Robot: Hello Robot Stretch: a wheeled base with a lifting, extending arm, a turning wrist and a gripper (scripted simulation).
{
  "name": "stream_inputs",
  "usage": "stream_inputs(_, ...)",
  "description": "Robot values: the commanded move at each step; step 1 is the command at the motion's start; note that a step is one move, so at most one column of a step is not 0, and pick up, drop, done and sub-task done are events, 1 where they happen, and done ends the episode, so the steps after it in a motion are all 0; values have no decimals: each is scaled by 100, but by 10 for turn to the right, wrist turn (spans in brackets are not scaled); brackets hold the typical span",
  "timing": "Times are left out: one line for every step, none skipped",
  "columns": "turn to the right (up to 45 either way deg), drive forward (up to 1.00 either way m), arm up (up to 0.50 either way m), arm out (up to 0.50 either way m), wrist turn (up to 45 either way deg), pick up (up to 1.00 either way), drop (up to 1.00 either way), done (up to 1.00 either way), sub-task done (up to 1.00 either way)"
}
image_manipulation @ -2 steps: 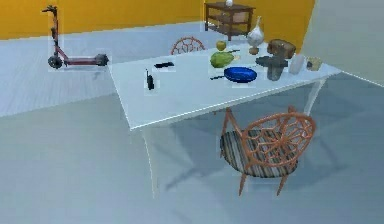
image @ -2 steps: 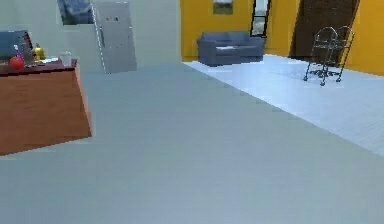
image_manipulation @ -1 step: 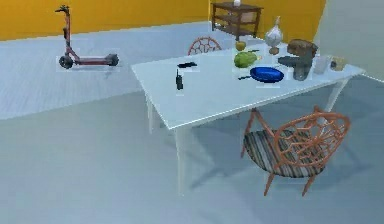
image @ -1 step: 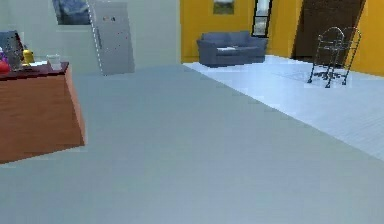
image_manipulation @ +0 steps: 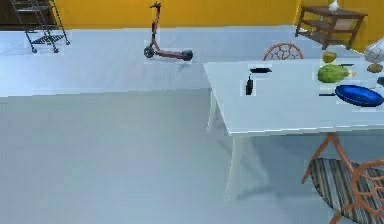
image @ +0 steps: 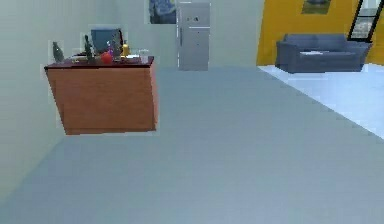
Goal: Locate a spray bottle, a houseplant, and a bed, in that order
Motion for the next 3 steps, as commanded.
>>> stream_inputs(0,30,0,0,0,0,0,0,0)
stream_inputs(-150,0,0,0,0,0,0,0,0)
stream_inputs(0,100,0,0,0,0,0,0,0)
